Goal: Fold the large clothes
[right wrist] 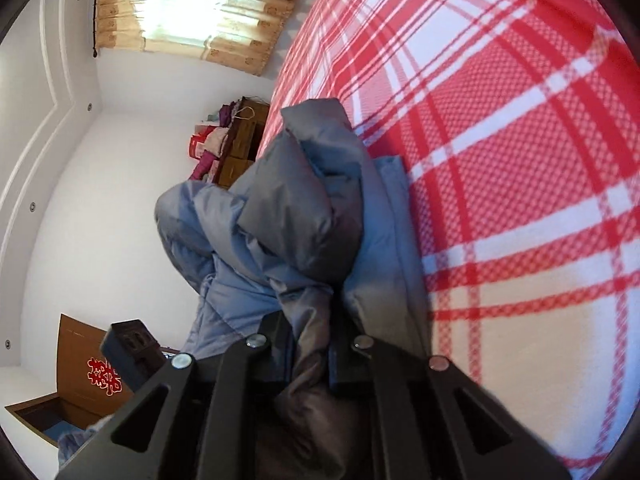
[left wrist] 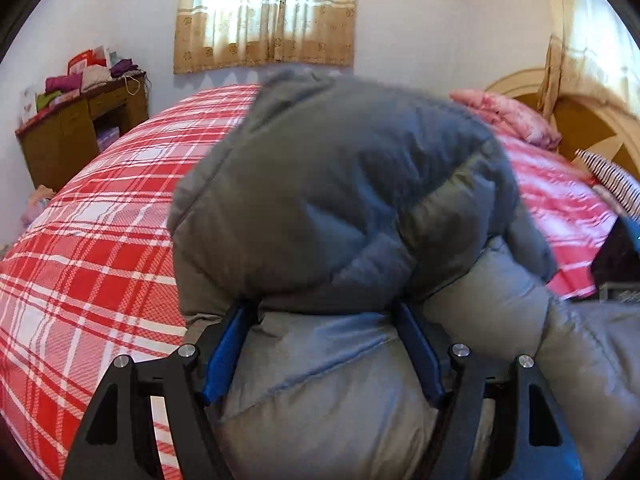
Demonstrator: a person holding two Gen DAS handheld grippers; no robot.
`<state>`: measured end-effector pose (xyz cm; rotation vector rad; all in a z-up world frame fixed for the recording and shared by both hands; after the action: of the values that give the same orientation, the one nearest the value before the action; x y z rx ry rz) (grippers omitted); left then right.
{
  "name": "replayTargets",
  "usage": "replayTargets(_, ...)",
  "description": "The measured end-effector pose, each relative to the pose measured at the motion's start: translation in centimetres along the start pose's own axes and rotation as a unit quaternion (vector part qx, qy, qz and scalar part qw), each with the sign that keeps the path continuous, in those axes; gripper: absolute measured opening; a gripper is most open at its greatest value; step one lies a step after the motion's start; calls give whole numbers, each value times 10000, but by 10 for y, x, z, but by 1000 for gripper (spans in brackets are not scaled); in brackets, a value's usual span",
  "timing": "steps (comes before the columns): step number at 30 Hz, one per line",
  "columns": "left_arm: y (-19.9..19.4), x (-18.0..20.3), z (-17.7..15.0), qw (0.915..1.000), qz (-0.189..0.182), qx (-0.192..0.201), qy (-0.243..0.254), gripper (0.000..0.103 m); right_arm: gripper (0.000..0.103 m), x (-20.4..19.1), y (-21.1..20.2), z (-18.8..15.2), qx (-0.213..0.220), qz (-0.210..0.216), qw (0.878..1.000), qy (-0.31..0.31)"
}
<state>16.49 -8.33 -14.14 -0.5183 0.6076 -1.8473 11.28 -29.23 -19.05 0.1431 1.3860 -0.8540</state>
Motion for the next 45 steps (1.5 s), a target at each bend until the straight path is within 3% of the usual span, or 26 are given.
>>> replayTargets(4, 5, 5, -2, 9994, 100, -163, 277, 75, 12, -21, -7, 4, 4, -731, 9949, -694)
replayTargets(6, 0, 1, -2, 9993, -71, -232, 288, 76, 17, -41, -17, 5, 93, -1307, 9841, -1204)
replayTargets(7, -2, -3, -1, 9991, -173, -261, 279, 76, 25, -48, -21, 3, 129, -1502, 9791, -1367)
replayTargets(8, -8, -8, 1, 9988, -267, -301, 271, 76, 45, -58, -27, 1, 185, -1811, 9704, -1589)
replayTargets(10, -26, -20, 8, 9991, -264, -282, 151, 76, 66, -71, -41, 0, 300, -2220, 9541, -1989)
replayTargets(13, -62, -42, 15, 9997, -217, 94, -86, 77, 76, -87, -53, -8, 415, -2370, 9424, -2324)
replayTargets(15, -72, -59, 15, 9995, -121, 176, -248, 86, 81, -88, -48, -3, 411, -2375, 9443, -2241)
replayTargets(19, -49, -86, 0, 9915, -475, -487, -1110, 87, 84, -67, -11, -3, -148, -2474, 9458, -2099)
replayTargets(21, -42, -88, -16, 9841, -765, -680, -1451, 87, 87, -48, 2, -13, -508, -2078, 9606, -1775)
replayTargets(22, -40, -87, -24, 9781, -1004, -756, -1659, 87, 90, -45, -3, -19, -419, -2000, 9622, -1801)
replayTargets(24, -30, -78, -37, 9487, -2000, -1030, -2220, 90, 90, -46, -6, -26, -343, -1964, 9575, -2085)
replayTargets(25, -29, -70, -40, 9425, -2252, -1034, -2241, 93, 90, -46, -6, -27, -361, -1958, 9560, -2153)
replayTargets(26, -30, -57, -37, 9512, -2202, -990, -1921, 96, 92, -45, -6, -26, -391, -1910, 9563, -2179)
replayTargets(28, -27, -41, -33, 9566, -2230, -1029, -1566, 96, 92, -45, -3, -25, -403, -1886, 9561, -2207)
replayTargets(30, -16, -36, -29, 9551, -2297, -1057, -1542, 96, 90, -48, 3, -23, -347, -1973, 9521, -2310)
replayTargets(31, -15, -36, -29, 9549, -2307, -1040, -1555, 96, 78, -51, 4, -24, -351, -1991, 9501, -2375)
replayTargets(32, -17, -35, -29, 9556, -2311, -1001, -1531, 90, 66, -54, 6, -25, -394, -1911, 9510, -2398)
replayTargets(33, -19, -36, -27, 9554, -2339, -957, -1525, 76, 62, -56, 7, -27, -418, -1919, 9508, -2397)
replayTargets(36, -38, -42, -30, 9475, -2545, -780, -1774, 52, 48, -63, 6, -34, -533, -1936, 9506, -2366)
replayTargets(37, -44, -40, -31, 9462, -2575, -714, -1825, 49, 43, -68, 6, -38, -576, -1963, 9494, -2383)
replayTargets(40, -73, -46, -28, 9537, -2415, -478, -1729, 46, 34, -89, 8, -46, -698, -1792, 9479, -2541)
replayTargets(45, -138, -95, -16, 9606, -2069, 183, -1850, 46, 31, -142, 29, -63, -753, -1058, 9520, -2773)
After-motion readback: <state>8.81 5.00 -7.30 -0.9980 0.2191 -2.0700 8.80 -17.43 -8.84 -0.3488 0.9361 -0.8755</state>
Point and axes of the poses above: each gripper's, at about its wrist camera, not at the fingertips, and y roughly the way its jaws point, x to its right, z to its top, the point moved 1 cm from there along y, roughly the way its jaws point, and after that the axes turned 2 degrees about x, right-handed, at the moved point
